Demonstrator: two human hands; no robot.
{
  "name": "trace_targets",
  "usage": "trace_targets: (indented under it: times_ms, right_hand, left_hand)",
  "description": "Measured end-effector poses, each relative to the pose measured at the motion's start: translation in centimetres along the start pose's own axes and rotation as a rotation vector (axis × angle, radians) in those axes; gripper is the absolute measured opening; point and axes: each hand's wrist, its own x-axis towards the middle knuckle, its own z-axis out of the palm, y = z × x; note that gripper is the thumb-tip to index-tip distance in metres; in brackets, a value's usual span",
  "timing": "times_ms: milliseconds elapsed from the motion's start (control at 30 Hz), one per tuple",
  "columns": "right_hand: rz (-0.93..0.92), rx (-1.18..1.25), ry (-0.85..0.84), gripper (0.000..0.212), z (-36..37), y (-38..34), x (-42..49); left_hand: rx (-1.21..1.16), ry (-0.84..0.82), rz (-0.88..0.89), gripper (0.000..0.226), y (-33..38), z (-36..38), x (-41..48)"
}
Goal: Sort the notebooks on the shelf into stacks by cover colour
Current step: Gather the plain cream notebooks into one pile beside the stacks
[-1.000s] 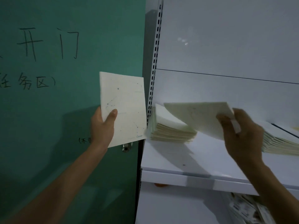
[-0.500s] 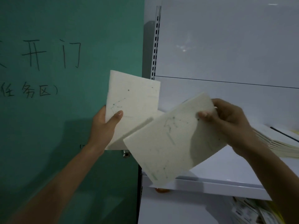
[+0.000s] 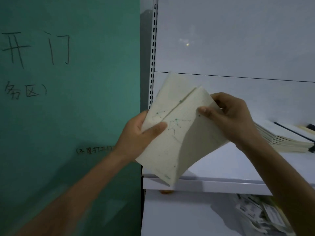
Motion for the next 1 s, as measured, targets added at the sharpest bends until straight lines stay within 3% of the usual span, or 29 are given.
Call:
trace_targets:
  times_ms: [67,167,300,367,467,533,700,900,1000]
  right_hand:
    - [-0.008,-0.039,0.06,0.012,-0.4,0.2,0.1]
    - [-0.04,-0.12,0.123,0.021,-0.7,1.0,-0.2]
    - [-0.1,-0.234,0.345,0.051,-1.5,3.1,-1.4]
    - [0.024,-0.136,0.361,0.062,-2.3,4.7,-2.4]
    - [0.328,0.195,0.169,0.073,-2.4,6.6,-3.8]
    - [0.437,0.323,0.058,0.068,-2.1,7.3,-4.8]
    - [0.512,0.451,-0.084,0.045,-2.0,8.7,-7.0]
    - [0.559,0.417,-0.017,0.045,-6.5,11.7,-7.3]
    - [0.574,0.42,0.043,0.031,-10.0,13.9,-7.3]
  left_hand:
    - [0.094,-0.038,0.005,0.032,-0.3,1.0,0.1]
    - [0.116,-0.017,0.002,0.023,-1.2,2.5,0.3]
    - [0.01,0.013,-0.032,0.022,-2.3,4.3,0.3]
    - [-0.055,0.041,-0.053,0.023,-2.8,5.1,0.2]
    - [-0.152,0.061,-0.091,0.024,-3.5,6.4,0.2]
    - [-0.198,0.068,-0.127,0.023,-3.8,7.2,0.4]
    - [-0.293,0.102,-0.217,0.021,-4.4,10.2,1.7]
    - [-0.301,0.125,-0.291,0.02,-5.0,16.2,3.9]
    - [-0.298,0.069,-0.293,0.024,-4.9,20.4,4.9]
